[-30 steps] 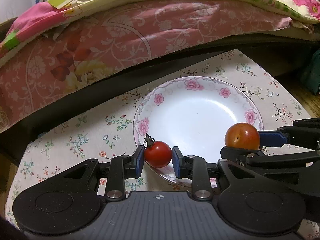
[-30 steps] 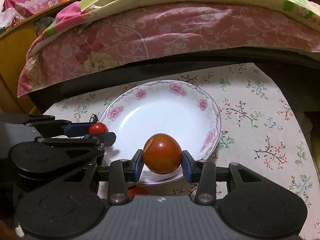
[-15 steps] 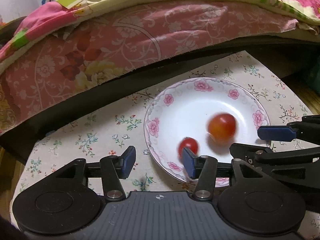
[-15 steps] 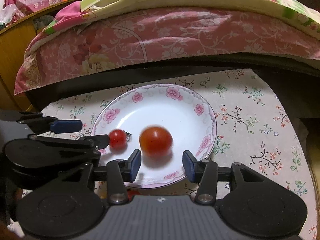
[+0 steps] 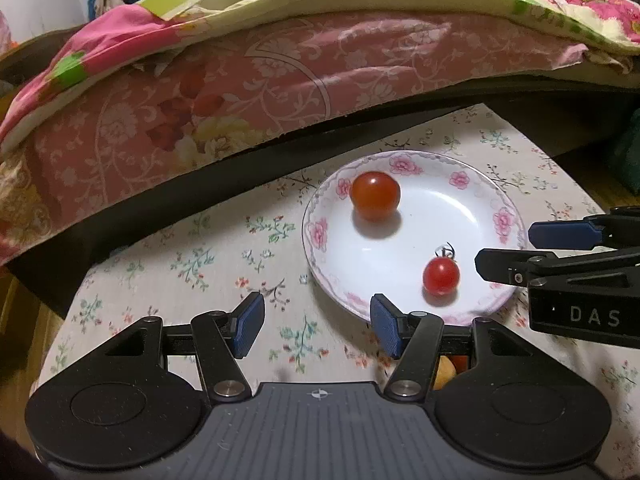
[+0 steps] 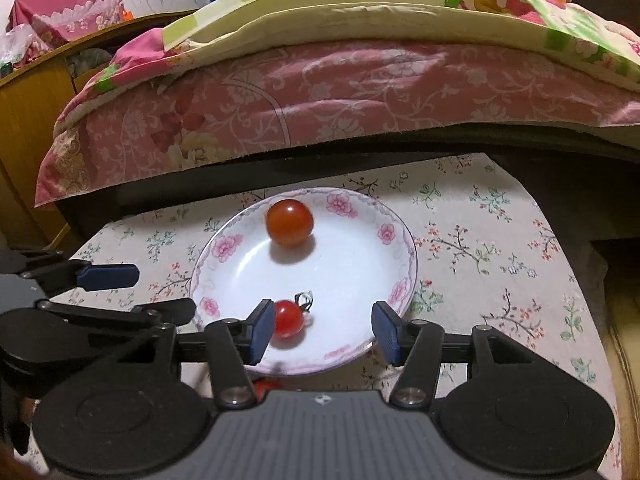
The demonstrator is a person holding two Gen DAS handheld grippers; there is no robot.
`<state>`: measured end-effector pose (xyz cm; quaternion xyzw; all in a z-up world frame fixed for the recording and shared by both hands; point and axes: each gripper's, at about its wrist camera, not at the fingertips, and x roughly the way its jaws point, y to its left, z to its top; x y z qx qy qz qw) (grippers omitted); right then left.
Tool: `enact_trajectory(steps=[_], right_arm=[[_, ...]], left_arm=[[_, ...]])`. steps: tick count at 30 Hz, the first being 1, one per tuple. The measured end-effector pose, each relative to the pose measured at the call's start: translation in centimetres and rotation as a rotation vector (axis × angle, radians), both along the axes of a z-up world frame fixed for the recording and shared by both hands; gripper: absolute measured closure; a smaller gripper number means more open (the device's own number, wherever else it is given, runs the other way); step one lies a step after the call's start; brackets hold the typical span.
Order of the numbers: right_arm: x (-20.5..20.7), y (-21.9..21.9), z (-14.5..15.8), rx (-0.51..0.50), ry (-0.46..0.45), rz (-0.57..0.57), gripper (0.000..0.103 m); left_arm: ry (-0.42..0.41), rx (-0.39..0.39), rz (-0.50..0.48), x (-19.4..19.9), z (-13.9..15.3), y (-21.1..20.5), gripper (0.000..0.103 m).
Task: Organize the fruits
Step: 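Withdraw both open tools from the plate back toward the fruit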
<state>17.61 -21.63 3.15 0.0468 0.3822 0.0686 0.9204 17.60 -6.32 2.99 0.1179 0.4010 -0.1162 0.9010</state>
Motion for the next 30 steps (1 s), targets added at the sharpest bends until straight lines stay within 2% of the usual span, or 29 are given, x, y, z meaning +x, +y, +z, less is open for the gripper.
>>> enact_trajectory(steps=[5, 10, 15, 19, 24, 30], right_arm=[[-1.8, 0.2, 0.6, 0.004, 0.004, 0.01, 0.052], [-3.9, 0.3, 0.5, 0.036, 0.041, 0.008, 0.052], [-6.7, 0.7, 0.4, 0.026, 0.08, 0.018, 0.052], [-9.2, 1.1, 0.4, -0.026, 0.113, 0.034, 0.052], [-11.4, 1.0, 0.5, -0.038, 0.144, 0.005, 0.052], [-13.8, 3.0, 1.5, -0.093, 0.139, 0.019, 0.052]], left_arm=[[0.007, -0.003, -0.022, -2.5, 0.7, 1.4, 0.033], [0.06, -0.04, -0.029, -5.1, 0.3, 3.3, 0.033], [0.095, -0.056, -0.047, -7.1, -0.2, 4.5, 0.033], [0.108, -0.085, -0.053, -8.3, 0.0, 5.1, 0.033], [0.094, -0.101, -0.082, -10.8, 0.6, 5.8, 0.033], [0.101, -0.15, -0.11, -12.3, 1.2, 7.4, 0.03]])
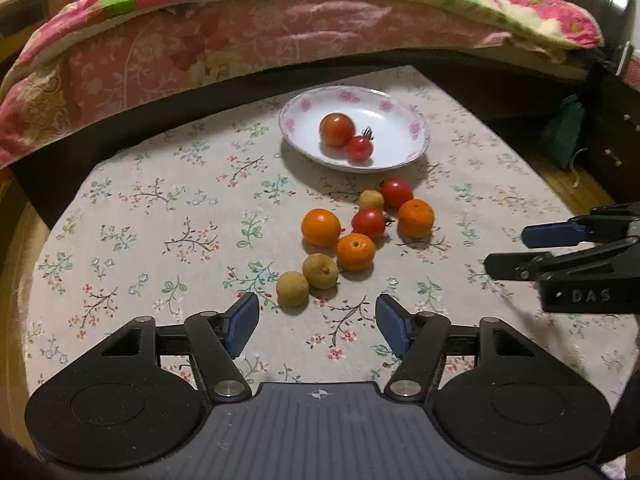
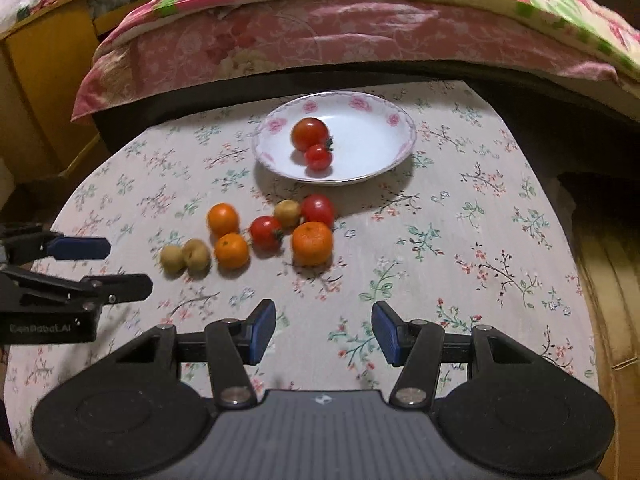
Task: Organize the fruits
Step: 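Withdraw both open tools from the plate back toward the fruit, then grasp a mandarin with the right tool while the left tool grasps a yellow fruit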
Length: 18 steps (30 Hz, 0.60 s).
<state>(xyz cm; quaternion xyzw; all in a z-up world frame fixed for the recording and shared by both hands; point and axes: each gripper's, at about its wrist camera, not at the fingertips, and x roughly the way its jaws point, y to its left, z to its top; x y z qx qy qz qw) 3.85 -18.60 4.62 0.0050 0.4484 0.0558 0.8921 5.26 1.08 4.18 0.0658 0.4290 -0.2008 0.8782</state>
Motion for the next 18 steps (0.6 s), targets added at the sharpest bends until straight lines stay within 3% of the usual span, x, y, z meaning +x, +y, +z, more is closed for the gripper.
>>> enact_trajectory(steps=[4, 11, 18], right_arm=[[-0.2, 1.2, 0.1, -0.022, -0.001, 0.016, 0.052], [2.1, 1.6, -0.9, -0.016, -0.029, 0.078, 0.052], [4.7, 0.6, -1.4, 0.018, -0.042, 0.158, 0.052]], left_arm=[[-0.017, -0.013, -0.012, 0.1, 0.0, 0.7, 0.029], [-0.043, 0.07, -0.056, 1.1, -1.9, 0.2, 0.029], [-0.028, 0.071, -0.11, 2.3, -3.2, -0.5, 0.03]])
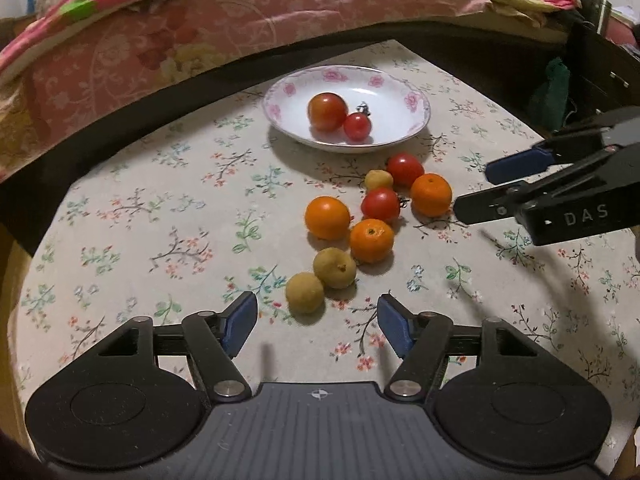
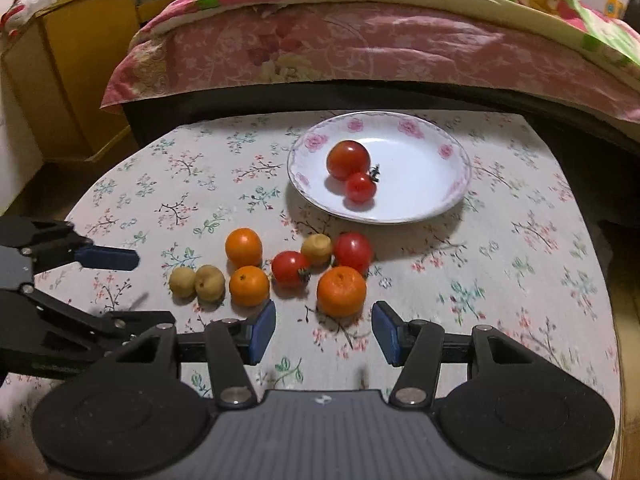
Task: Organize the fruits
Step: 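Grasp a mandarin with the right tool while the left tool grasps a yellow fruit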
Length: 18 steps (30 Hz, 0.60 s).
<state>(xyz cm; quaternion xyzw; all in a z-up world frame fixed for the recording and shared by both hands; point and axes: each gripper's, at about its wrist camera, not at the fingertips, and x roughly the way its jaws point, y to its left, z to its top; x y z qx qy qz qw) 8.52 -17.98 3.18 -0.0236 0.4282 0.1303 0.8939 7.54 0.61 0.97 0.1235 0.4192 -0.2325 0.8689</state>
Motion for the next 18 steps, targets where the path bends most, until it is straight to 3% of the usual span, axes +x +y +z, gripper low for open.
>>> enact_trajectory(steps=[18], right_arm=[[3.2, -0.2, -2.8, 0.007, 0.034, 0.068, 0.052]], left_arm=[[0.016, 0.021, -0.078, 1.4, -1.8, -1.1, 0.033]])
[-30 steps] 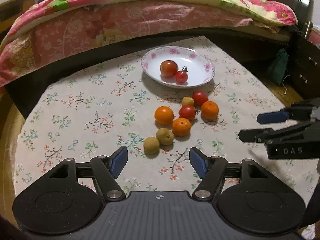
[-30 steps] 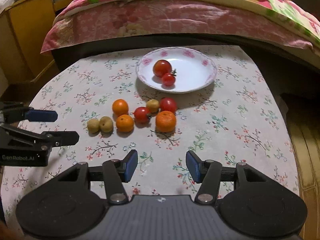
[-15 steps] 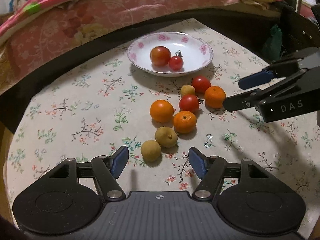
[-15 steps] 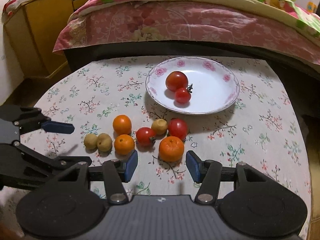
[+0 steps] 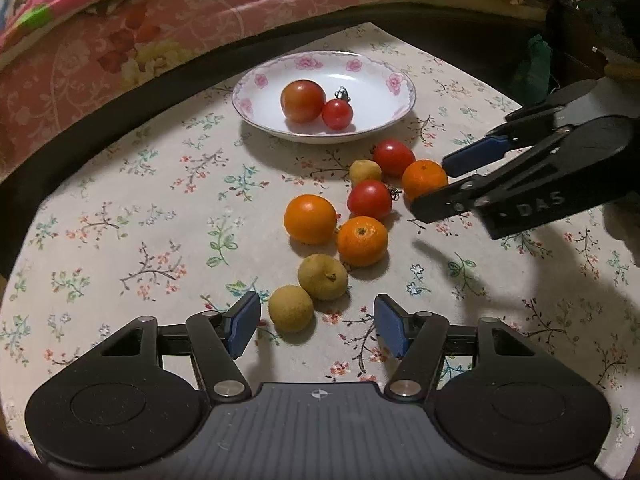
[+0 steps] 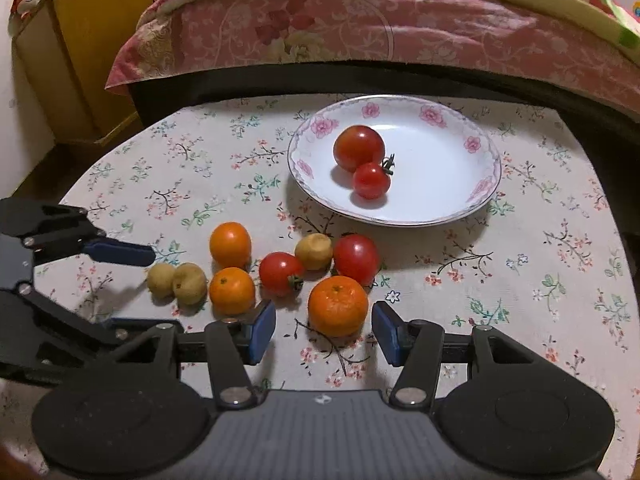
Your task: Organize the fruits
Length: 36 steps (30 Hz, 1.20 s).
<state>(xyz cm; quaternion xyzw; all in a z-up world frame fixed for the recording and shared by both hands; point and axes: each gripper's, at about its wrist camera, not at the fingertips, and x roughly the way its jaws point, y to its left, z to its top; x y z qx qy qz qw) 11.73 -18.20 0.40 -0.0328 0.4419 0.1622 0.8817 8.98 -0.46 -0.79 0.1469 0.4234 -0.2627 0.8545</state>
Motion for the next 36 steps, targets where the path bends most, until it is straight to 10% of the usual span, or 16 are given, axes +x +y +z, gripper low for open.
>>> enact_trajectory(steps=[13, 36], right_arm=[[1.3, 0.2, -0.9, -0.006, 0.038, -0.013, 0.069], [0.8, 0.8, -0.7, 0.05, 0.09, 0.007, 0.07]], left_arm=[[0.023, -0.008, 0.01, 0.9, -0.8, 0.3, 0.032], [0.022, 0.027, 0.014, 0.6, -0.5, 0.3, 0.068]])
